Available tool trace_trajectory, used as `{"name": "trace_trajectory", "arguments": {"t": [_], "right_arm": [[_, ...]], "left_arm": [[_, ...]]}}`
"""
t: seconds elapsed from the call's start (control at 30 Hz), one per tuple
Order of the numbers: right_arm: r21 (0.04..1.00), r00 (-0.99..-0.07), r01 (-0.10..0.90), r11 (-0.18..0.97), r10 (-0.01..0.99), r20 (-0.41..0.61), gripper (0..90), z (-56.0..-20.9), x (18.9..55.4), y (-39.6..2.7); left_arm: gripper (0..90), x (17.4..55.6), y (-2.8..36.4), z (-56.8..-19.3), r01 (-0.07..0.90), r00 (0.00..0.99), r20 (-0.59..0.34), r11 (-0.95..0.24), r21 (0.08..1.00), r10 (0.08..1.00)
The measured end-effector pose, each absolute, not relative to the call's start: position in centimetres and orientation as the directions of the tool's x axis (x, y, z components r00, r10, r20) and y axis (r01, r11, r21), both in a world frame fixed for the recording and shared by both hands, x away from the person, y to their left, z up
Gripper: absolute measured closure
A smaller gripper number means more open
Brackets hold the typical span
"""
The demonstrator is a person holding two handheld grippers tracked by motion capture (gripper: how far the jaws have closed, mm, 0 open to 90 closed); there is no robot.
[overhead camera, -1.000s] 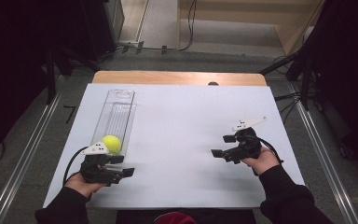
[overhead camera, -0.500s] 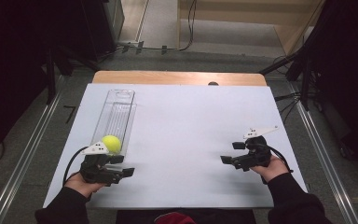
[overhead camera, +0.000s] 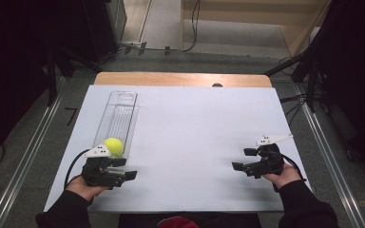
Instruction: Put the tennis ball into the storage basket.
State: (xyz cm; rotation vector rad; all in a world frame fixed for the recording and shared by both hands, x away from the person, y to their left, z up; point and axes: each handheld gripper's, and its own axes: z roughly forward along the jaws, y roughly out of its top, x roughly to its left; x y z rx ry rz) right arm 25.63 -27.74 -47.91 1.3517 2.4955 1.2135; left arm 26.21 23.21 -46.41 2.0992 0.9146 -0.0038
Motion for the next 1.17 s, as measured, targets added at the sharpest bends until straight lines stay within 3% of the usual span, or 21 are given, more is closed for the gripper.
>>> {"name": "trace_trajectory", "arguments": {"t": [1.17], "right_arm": [[0.647, -0.611, 0.689, 0.326, 0.741, 0.277, 13.3, -48.60, 25.46, -28.08]], "left_arm": [[27.1, 26.23, 23.22, -46.35, 0.607, 0.738, -0.305, -0.394, 0.690, 0.602]]}}
